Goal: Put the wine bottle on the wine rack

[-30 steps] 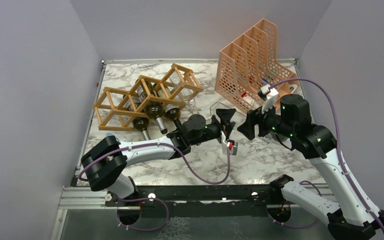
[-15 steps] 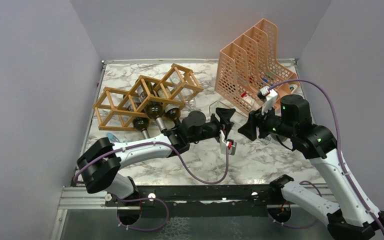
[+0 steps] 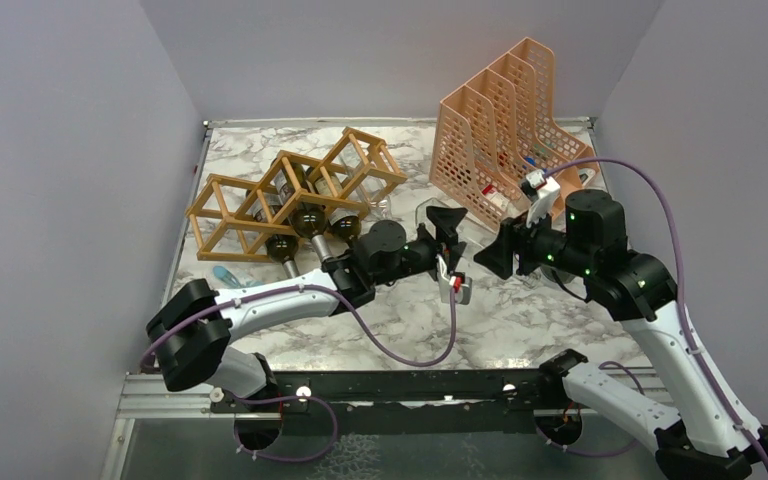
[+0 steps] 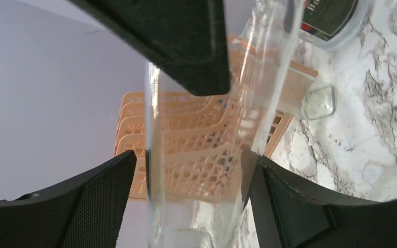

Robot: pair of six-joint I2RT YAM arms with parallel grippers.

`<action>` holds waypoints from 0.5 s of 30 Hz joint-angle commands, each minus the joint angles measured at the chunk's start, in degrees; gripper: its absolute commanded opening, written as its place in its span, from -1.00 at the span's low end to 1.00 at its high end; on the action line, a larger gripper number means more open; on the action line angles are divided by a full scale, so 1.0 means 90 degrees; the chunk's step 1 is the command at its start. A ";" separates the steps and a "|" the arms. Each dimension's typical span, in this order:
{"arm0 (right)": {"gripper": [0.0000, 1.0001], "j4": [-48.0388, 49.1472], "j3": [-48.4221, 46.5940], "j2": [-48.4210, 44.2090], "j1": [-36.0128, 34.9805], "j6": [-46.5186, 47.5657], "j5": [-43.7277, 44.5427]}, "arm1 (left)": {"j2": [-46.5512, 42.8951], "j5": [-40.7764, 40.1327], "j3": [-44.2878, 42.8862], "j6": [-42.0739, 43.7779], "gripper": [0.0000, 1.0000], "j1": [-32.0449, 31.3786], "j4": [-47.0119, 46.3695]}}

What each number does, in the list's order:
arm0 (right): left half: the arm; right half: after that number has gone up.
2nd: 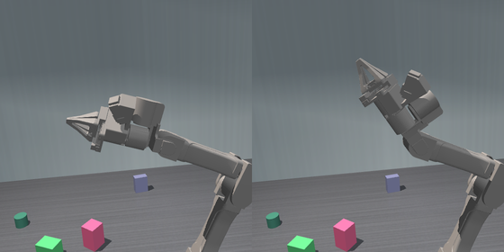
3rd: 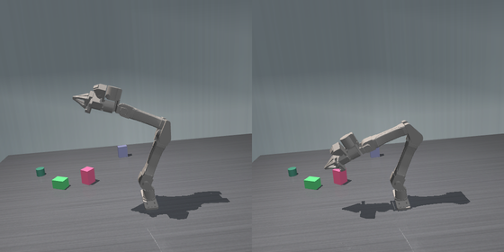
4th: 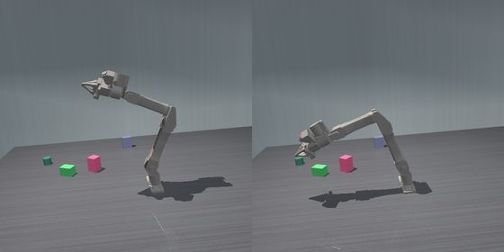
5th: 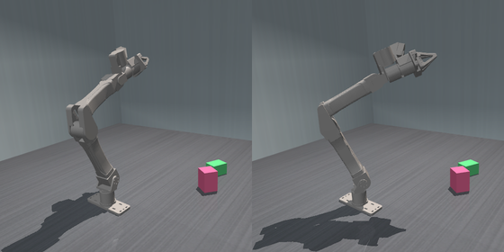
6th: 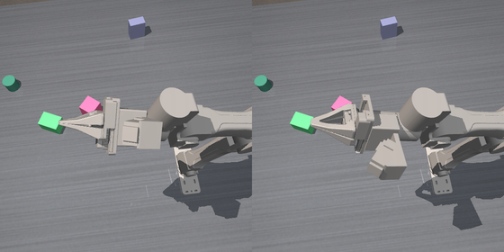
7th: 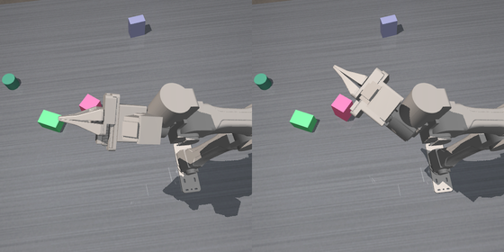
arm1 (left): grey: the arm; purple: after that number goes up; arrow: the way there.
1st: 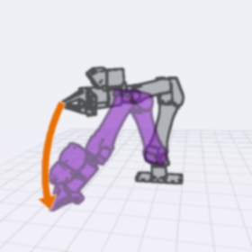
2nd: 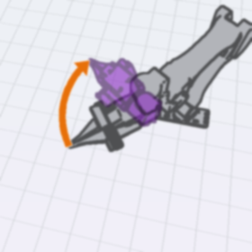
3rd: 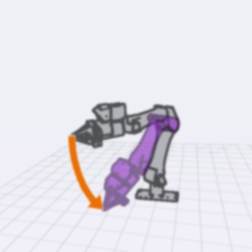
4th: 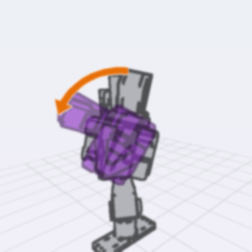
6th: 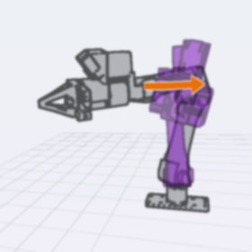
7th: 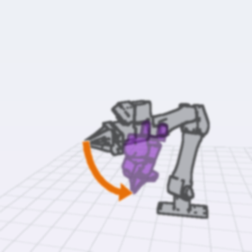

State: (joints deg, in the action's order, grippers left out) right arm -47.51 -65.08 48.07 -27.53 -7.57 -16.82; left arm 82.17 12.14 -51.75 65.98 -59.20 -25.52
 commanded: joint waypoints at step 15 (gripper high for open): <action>-0.98 0.1543 0.0175 -0.0234 -0.0037 -0.0943 0.1530 | -0.0879 -0.1638 -0.0714 -0.3326 0.96 0.0200 0.0994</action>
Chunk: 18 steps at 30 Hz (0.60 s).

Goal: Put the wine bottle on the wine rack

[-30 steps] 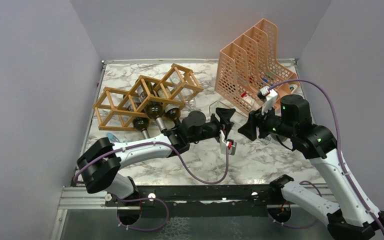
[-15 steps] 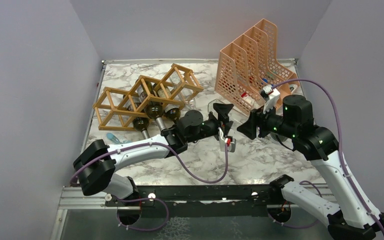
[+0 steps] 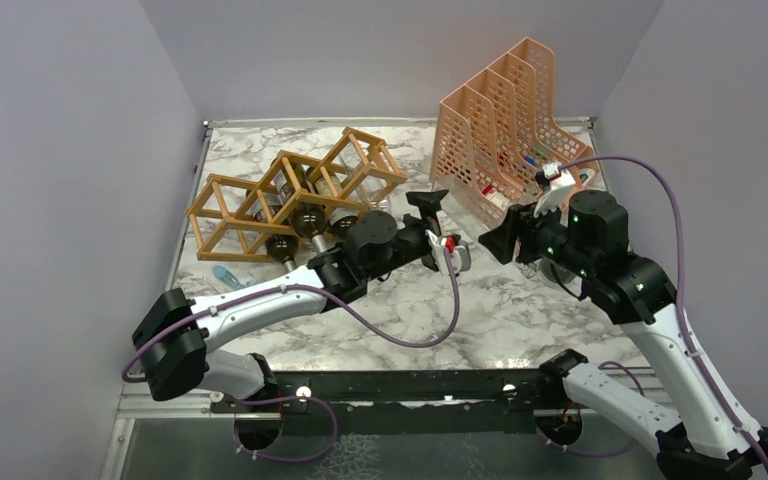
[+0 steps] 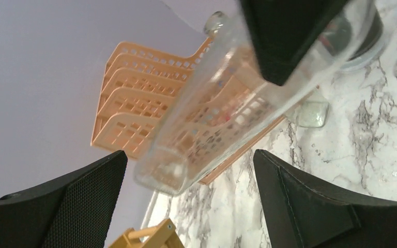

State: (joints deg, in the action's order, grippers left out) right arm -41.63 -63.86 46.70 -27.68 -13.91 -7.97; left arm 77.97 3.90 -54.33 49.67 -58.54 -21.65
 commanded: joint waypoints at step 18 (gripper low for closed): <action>-0.97 0.2519 0.0479 0.0358 -0.0018 -0.0700 -0.0876 | -0.1661 -0.2904 -0.1855 -0.4989 0.94 0.0816 0.2021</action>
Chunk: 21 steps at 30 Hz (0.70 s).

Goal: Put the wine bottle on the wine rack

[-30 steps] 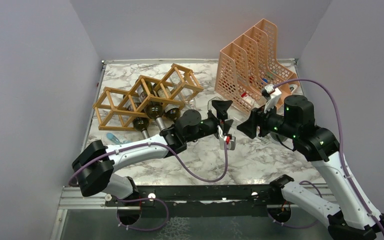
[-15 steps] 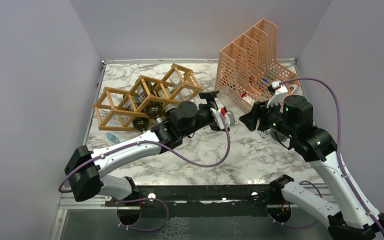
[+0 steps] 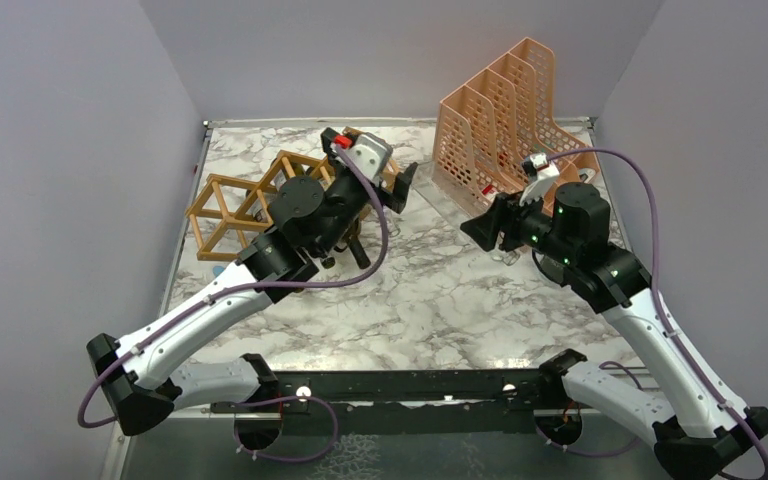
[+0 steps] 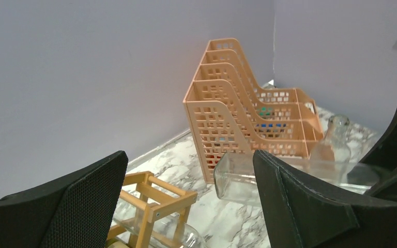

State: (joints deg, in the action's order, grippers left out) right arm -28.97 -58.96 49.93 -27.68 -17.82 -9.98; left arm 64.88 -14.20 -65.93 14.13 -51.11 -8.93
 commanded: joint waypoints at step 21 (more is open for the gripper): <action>-0.98 0.2531 -0.0303 0.1091 -0.2308 -0.0808 0.0032 | -0.0332 -0.2523 -0.1561 -0.1180 0.95 0.0003 0.1541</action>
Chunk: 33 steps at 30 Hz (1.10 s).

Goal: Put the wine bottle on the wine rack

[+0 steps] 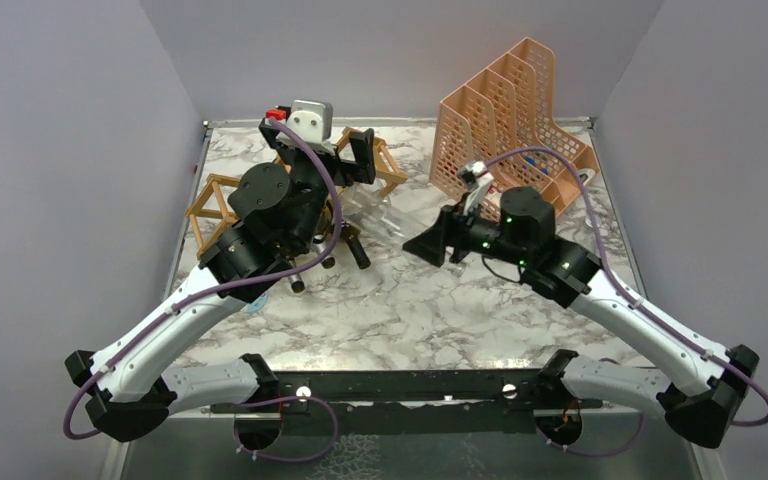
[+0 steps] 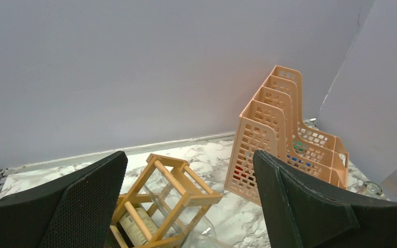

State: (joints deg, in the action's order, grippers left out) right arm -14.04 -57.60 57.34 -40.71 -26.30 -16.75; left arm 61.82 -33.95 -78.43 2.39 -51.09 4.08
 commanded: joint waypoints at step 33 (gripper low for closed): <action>-0.98 0.3422 -0.2731 0.5582 -0.4019 -0.1695 0.5270 | -0.0792 -0.1929 -0.0652 0.0088 0.96 0.0011 0.2018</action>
State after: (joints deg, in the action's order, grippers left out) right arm 7.09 -77.84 105.38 -76.44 -38.70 22.55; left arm 58.15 -49.23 -83.15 4.10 -51.07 19.55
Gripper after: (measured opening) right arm 0.593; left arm 0.981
